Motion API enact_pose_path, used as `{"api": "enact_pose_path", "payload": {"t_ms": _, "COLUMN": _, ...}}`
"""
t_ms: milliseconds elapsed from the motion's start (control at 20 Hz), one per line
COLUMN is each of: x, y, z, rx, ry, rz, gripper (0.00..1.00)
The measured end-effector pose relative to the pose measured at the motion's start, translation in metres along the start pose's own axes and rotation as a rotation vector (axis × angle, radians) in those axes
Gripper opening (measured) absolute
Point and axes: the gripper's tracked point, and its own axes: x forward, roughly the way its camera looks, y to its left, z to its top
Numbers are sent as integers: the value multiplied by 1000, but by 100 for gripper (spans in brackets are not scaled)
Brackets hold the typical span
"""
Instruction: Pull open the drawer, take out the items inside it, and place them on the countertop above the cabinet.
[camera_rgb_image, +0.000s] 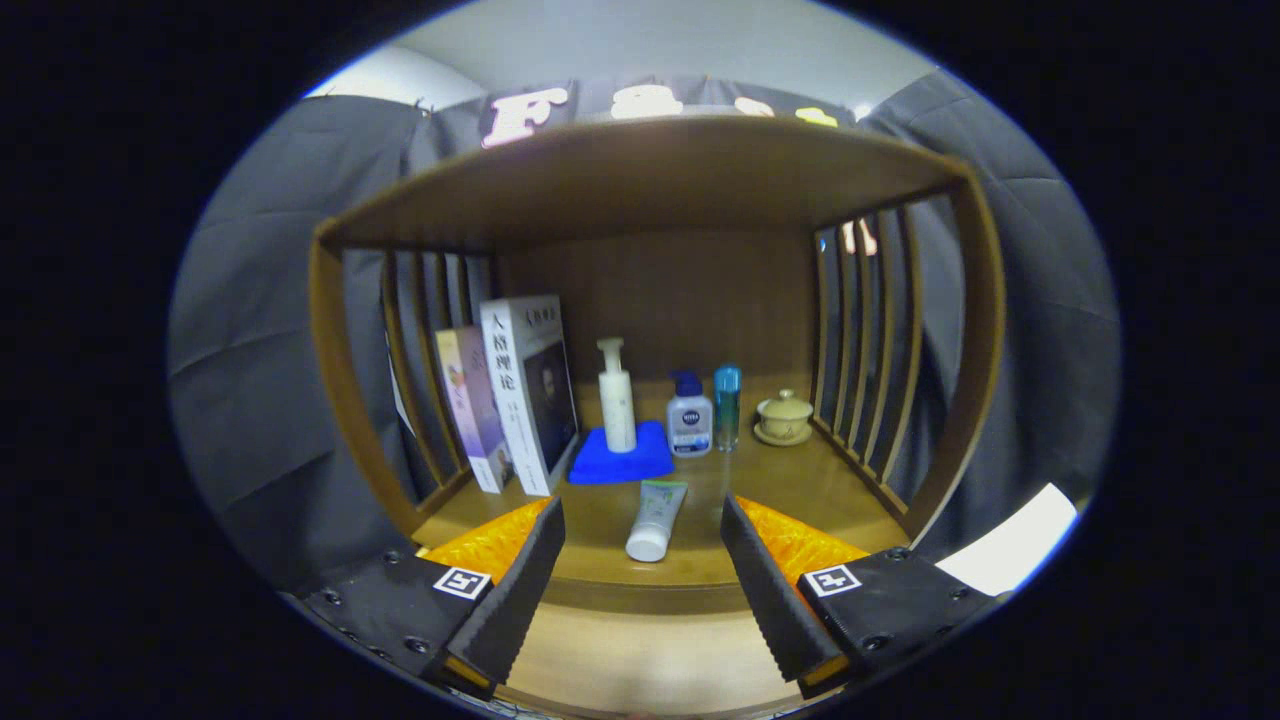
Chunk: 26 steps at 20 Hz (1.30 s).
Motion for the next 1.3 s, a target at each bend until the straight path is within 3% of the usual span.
{"api": "enact_pose_path", "payload": {"t_ms": 400, "x": -98, "y": 28, "z": -50, "rx": -65, "ry": -138, "rz": -29, "gripper": 98}}
{"api": "enact_pose_path", "payload": {"t_ms": 650, "x": -137, "y": 24, "z": -80, "rx": 47, "ry": -186, "rz": -47, "gripper": 98}}
{"api": "enact_pose_path", "payload": {"t_ms": 750, "x": -145, "y": 16, "z": -92, "rx": 90, "ry": -189, "rz": -54, "gripper": 98}}
{"api": "enact_pose_path", "payload": {"t_ms": 900, "x": -152, "y": 0, "z": -123, "rx": 7, "ry": -137, "rz": -90, "gripper": 98}}
{"api": "enact_pose_path", "payload": {"t_ms": 1050, "x": -160, "y": 6, "z": -130, "rx": -84, "ry": -193, "rz": -86, "gripper": 98}}
{"api": "enact_pose_path", "payload": {"t_ms": 1300, "x": -161, "y": 11, "z": -158, "rx": -39, "ry": -190, "rz": -73, "gripper": 98}}
